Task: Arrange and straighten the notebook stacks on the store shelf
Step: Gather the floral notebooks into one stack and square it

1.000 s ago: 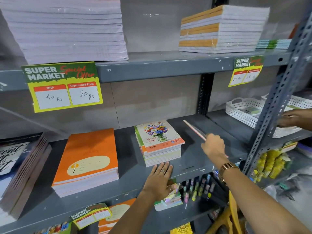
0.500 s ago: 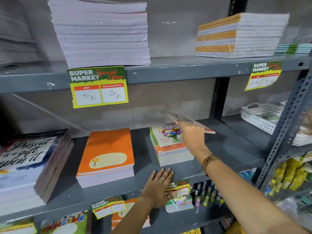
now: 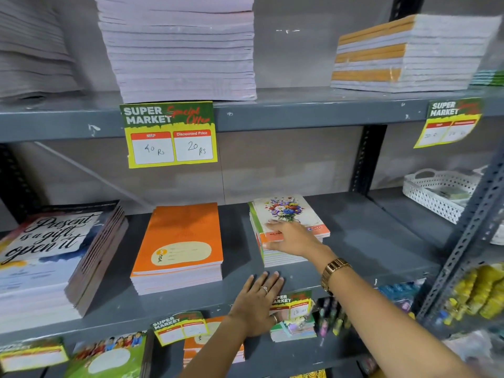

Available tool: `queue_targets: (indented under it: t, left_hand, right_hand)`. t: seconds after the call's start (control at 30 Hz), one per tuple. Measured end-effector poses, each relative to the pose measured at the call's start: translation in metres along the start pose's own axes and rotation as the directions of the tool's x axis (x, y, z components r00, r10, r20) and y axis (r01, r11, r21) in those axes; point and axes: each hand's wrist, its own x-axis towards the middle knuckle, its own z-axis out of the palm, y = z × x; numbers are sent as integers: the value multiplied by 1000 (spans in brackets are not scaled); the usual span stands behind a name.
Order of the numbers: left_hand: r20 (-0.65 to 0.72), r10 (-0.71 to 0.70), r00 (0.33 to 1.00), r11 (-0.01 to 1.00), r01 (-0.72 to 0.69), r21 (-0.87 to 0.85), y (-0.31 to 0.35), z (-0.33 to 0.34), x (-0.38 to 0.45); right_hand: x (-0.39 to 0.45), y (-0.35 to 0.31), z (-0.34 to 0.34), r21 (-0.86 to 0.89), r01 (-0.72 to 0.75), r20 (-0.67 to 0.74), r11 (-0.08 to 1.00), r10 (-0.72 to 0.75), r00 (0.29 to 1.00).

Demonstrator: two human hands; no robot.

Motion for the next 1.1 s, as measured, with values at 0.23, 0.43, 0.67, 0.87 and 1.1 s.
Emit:
queue_targets:
  t: [0.23,0.43,0.67,0.87,1.1]
  left_hand:
    - [-14,-15,1000,1000,14,-18,-1,4,2]
    - [-44,-20,999,999,19,-31,-3,6,2]
    - [-306,-153,940,987,161,0,0,-11,6]
    - [-554,-367,747,927,244,-286,8,-36,26]
    - [-367,-550,750,759,266,-594,4,-49,41]
  right_hand:
    - [-12,15,0,160,-9,-243,987,49,969]
    - [-24,46,-11,24,-19,-330,1000,26,944]
    - [-27,75,-23,0,-88,-280,996,85,956]
    - [-27,85,-22,217,-158,-258,963,213,942]
    - [-13,84,-18,536,-216,-188,816,364,912]
